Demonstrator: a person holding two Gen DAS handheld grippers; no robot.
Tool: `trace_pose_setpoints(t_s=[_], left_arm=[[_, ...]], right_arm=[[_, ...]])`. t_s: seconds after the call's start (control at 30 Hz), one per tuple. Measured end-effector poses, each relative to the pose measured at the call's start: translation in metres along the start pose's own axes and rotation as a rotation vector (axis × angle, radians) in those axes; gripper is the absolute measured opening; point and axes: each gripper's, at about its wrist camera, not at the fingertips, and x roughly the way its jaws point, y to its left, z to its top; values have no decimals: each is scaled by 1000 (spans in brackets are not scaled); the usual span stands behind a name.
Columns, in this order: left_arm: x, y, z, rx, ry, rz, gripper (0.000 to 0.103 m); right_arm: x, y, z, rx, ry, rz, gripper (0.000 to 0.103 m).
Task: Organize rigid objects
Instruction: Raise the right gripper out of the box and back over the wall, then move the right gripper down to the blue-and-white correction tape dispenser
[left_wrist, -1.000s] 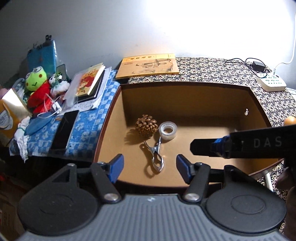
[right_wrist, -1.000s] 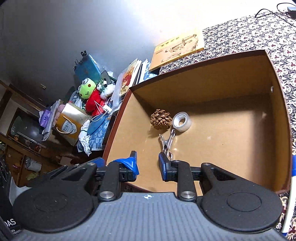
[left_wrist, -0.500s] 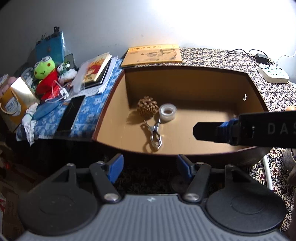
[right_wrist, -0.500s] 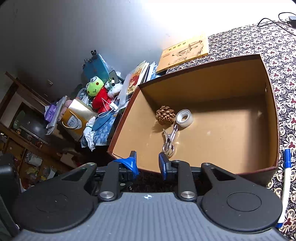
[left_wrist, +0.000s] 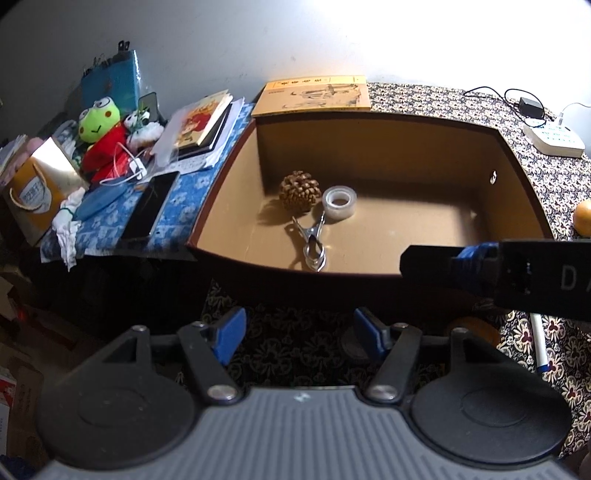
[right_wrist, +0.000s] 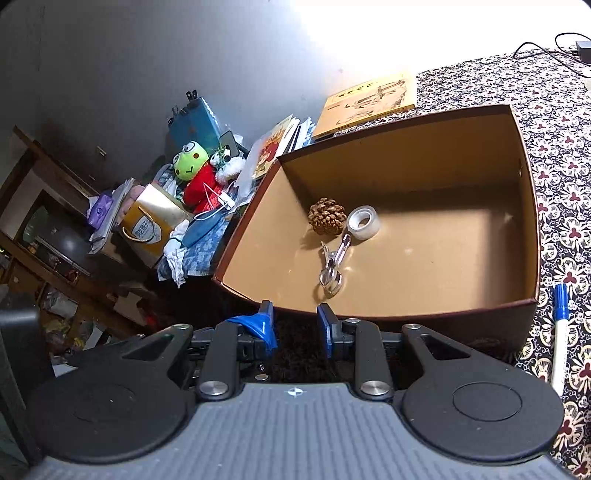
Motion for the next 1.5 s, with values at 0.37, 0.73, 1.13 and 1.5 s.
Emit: trace_pose_setpoints(t_s=[0.37,0.73,1.13,1.5], left_arm=[[8,-7,-11,19,36,25,66],[19,-12,-17,42,68,35,67],[40,1,-52,22,108,-77,67],[49,-4,-67,87,29,-253,67]], right_arm=[[6,-6,-14,6,63,-9,7],[11,-21,-23,31,80,-43,7],[17,-47,-39,91,116,-22,7],[33,-51,-52,33,71,-4,6]])
